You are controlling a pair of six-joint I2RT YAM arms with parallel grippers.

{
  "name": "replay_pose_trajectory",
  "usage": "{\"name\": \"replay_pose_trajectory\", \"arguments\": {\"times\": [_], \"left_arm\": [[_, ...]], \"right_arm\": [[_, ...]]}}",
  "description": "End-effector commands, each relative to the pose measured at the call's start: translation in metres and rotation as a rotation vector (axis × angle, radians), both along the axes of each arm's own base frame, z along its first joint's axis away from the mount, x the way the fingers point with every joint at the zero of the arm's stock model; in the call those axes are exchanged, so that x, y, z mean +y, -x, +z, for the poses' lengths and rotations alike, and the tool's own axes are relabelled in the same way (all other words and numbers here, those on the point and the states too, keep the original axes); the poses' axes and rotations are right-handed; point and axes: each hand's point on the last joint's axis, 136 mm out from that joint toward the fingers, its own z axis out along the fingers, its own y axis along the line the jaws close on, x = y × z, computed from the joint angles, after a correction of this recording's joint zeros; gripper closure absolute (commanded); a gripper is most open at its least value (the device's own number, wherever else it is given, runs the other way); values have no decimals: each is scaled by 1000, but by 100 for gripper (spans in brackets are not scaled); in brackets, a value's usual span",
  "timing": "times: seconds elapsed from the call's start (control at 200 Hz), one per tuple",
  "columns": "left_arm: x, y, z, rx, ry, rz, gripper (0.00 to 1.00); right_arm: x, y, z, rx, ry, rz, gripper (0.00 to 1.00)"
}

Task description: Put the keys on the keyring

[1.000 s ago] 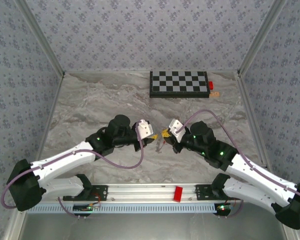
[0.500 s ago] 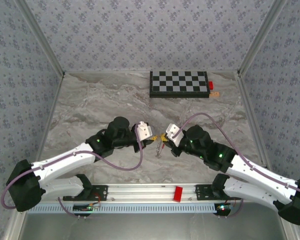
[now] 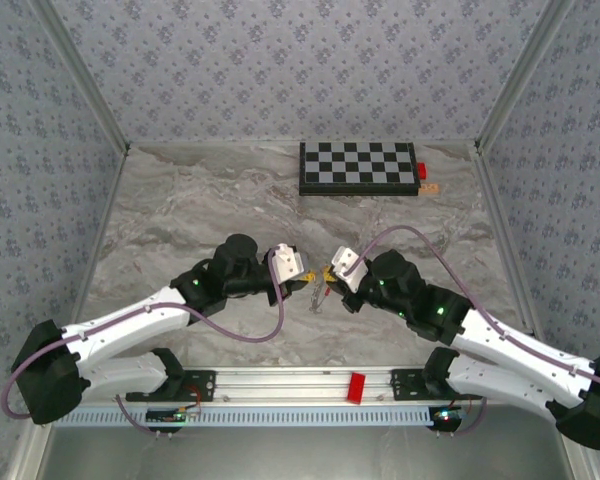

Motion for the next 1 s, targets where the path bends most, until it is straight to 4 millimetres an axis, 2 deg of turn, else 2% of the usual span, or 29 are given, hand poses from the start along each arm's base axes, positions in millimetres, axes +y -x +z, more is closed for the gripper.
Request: {"name": "replay_pose_trajectory", "arguments": {"times": [0.0,0.995], "left_arm": [[-1,5,12,-10,42,-25,100],[-1,3,11,-9,31,-21,100]], "right_arm": [[0,0,3,-5,9,-3,100],[4,4,3,1,2,28,100]]}}
